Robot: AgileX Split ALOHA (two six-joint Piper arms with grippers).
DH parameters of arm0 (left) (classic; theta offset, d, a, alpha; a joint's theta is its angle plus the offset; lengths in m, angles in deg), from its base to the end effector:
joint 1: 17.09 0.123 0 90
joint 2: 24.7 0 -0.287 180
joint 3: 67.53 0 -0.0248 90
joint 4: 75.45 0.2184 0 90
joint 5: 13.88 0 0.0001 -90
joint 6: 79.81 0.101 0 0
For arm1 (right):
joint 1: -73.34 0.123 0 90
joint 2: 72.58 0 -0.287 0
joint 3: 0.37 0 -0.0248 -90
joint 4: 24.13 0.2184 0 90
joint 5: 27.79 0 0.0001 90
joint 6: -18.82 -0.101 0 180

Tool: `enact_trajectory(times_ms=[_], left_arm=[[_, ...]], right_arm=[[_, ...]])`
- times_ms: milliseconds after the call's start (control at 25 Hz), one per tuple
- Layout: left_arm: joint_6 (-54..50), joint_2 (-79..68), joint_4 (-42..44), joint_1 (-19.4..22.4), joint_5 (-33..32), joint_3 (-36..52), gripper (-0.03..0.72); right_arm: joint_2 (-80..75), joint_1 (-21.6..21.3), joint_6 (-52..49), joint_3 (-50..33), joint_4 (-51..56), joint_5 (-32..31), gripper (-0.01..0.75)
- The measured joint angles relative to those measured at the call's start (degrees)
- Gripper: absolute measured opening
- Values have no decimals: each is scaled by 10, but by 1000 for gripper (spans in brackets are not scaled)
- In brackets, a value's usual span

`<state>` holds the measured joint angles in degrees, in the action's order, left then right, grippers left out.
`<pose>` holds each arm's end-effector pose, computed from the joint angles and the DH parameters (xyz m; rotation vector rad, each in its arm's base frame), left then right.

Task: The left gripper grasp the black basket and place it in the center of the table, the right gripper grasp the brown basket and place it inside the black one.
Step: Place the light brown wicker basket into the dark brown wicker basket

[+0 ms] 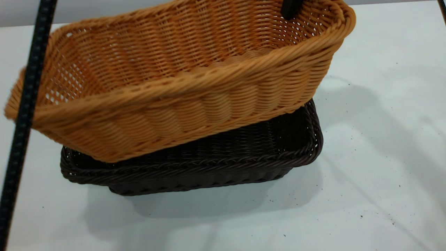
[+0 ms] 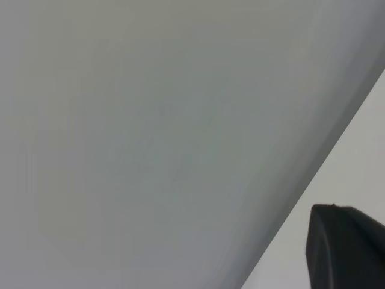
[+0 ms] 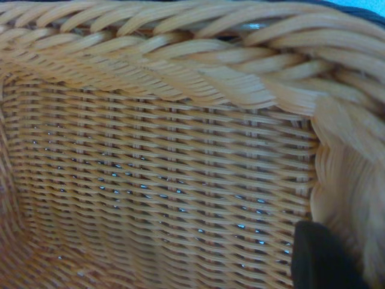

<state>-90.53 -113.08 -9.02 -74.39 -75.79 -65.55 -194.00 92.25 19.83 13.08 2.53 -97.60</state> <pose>0.2080 -0.1727 0.3974 1.0933 1.7030 0.8063 0.3381 0.1608 0.2328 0.2926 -3.0219 -0.6788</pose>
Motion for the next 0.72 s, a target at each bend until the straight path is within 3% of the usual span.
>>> enact_trajectory(times_ms=[720], left_arm=[[-8,0,-1,0,12,0,-1]], right_arm=[[-51,0,-26,0,28,48,98]])
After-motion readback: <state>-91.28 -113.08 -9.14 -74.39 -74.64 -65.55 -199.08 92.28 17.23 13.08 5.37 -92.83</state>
